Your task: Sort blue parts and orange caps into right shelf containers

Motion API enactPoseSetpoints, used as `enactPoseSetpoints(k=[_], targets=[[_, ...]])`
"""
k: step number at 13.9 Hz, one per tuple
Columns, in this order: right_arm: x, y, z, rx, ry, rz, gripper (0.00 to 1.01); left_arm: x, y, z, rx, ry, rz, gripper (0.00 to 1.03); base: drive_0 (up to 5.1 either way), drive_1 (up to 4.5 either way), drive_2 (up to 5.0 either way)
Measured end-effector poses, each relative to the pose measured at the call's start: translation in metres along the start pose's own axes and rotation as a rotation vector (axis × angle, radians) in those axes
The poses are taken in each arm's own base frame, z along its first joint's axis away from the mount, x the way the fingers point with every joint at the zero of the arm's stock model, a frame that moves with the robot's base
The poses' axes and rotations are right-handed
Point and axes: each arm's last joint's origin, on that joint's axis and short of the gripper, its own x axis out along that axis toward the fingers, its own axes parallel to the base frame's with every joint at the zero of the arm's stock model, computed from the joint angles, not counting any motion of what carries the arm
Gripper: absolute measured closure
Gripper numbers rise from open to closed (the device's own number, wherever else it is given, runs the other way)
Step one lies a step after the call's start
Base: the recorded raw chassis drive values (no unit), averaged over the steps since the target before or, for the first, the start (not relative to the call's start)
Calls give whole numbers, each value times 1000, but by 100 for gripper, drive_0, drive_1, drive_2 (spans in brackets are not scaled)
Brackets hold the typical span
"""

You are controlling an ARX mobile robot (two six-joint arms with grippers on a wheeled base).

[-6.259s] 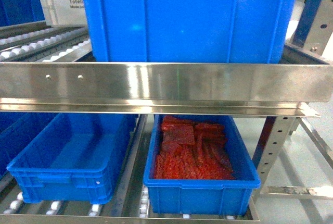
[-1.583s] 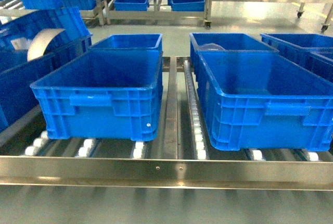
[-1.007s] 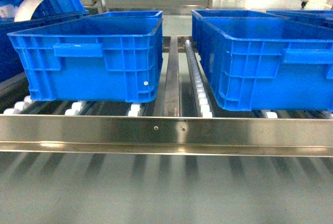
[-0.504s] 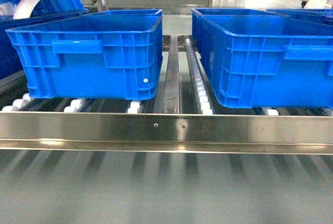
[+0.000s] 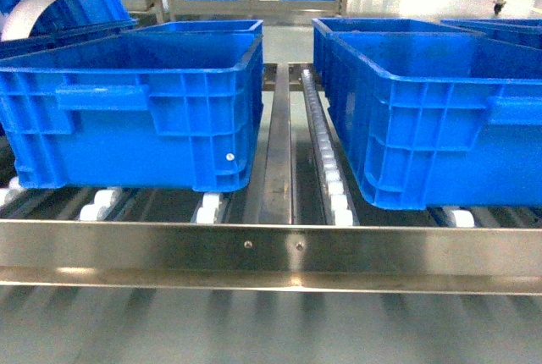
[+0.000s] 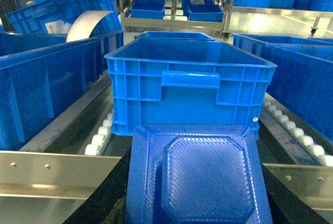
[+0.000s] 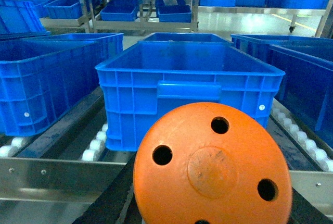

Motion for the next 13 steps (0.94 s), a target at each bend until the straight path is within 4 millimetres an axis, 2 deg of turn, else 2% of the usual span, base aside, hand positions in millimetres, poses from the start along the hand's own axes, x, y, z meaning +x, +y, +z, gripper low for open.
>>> enactPoseSetpoints(k=[6, 13], targets=[[0, 0, 0, 0, -3, 0, 57, 0, 0, 0, 0, 1, 1, 62, -13, 409, -436], [0, 0, 0, 0, -1, 0, 57, 0, 0, 0, 0, 0, 0, 61, 0, 0, 0]])
